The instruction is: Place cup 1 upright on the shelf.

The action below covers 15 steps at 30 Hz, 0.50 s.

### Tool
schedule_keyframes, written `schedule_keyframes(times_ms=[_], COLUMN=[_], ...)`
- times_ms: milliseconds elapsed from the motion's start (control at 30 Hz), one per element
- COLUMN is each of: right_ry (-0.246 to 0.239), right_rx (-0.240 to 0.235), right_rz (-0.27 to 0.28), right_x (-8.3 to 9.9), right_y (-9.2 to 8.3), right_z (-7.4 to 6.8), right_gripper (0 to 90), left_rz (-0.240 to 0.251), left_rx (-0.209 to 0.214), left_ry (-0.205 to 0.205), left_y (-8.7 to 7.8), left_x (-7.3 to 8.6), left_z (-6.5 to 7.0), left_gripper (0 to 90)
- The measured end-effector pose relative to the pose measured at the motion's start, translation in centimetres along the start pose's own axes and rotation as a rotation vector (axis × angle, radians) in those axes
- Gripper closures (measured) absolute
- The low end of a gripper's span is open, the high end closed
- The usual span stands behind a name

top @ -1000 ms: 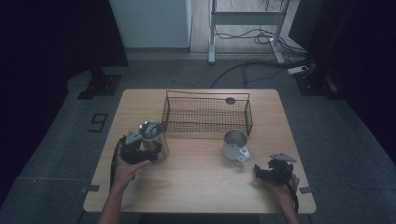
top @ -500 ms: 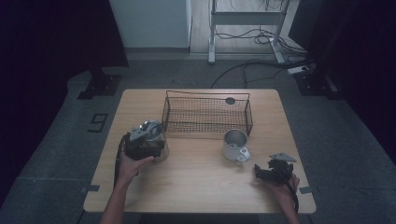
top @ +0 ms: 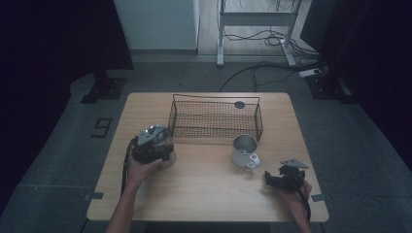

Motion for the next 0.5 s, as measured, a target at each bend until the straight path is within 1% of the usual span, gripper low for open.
schedule_keyframes(times_ms=[33,100,333,400,500], right_ry=[0.000,0.000,0.000,0.000,0.000], right_rx=[0.000,0.000,0.000,0.000,0.000], right_rz=[0.000,0.000,0.000,0.000,0.000], right_x=[0.00,0.00,0.00,0.00,0.00], right_y=[0.00,0.00,0.00,0.00,0.00], right_z=[0.00,0.00,0.00,0.00,0.00], right_gripper=[5.4,5.4,5.4,5.4,5.4], left_rz=[0.000,-0.001,-0.011,-0.007,0.005], left_rx=[0.000,0.013,0.008,0.009,0.027], left_ry=[0.000,0.015,0.020,0.025,0.032], left_y=[0.00,-0.07,-0.13,-0.35,-0.91], left_x=[0.00,0.04,-0.03,-0.07,-0.33], left_z=[0.00,0.10,0.15,0.38,0.87], left_gripper=[2.9,3.1,3.4,3.5,3.5])
Point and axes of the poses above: each handheld gripper's, and its own axes: y roughly forward along the jaws, x roughly out of its underside, z roughly to its right, the point moved 10 cm from there along y, roughly forward along the jaws, and after that the axes turned 6 degrees about -z, right-handed, at the moved point
